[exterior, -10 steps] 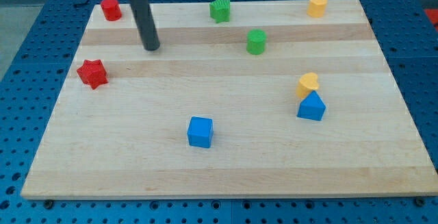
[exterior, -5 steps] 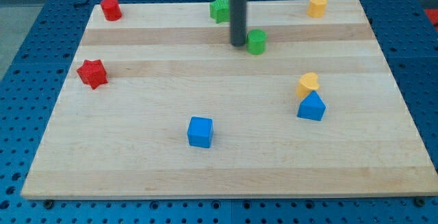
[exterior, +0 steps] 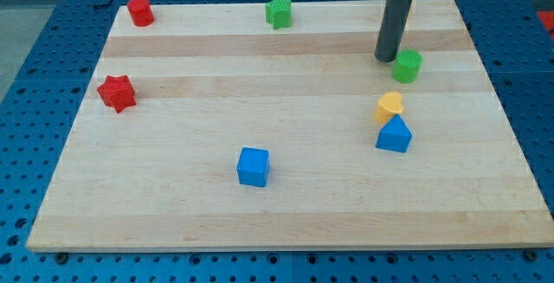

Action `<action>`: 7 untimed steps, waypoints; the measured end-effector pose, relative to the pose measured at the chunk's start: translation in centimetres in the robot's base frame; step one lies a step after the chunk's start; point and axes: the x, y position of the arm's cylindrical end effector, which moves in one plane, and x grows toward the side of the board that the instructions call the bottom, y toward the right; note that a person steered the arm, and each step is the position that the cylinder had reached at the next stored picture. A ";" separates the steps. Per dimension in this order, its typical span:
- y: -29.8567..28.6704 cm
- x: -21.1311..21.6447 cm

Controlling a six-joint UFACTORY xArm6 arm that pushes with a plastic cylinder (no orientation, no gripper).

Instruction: Move the green circle slightly down

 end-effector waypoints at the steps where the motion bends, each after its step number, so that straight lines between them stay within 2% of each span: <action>1: 0.3 0.6; 7: 2.5 2.7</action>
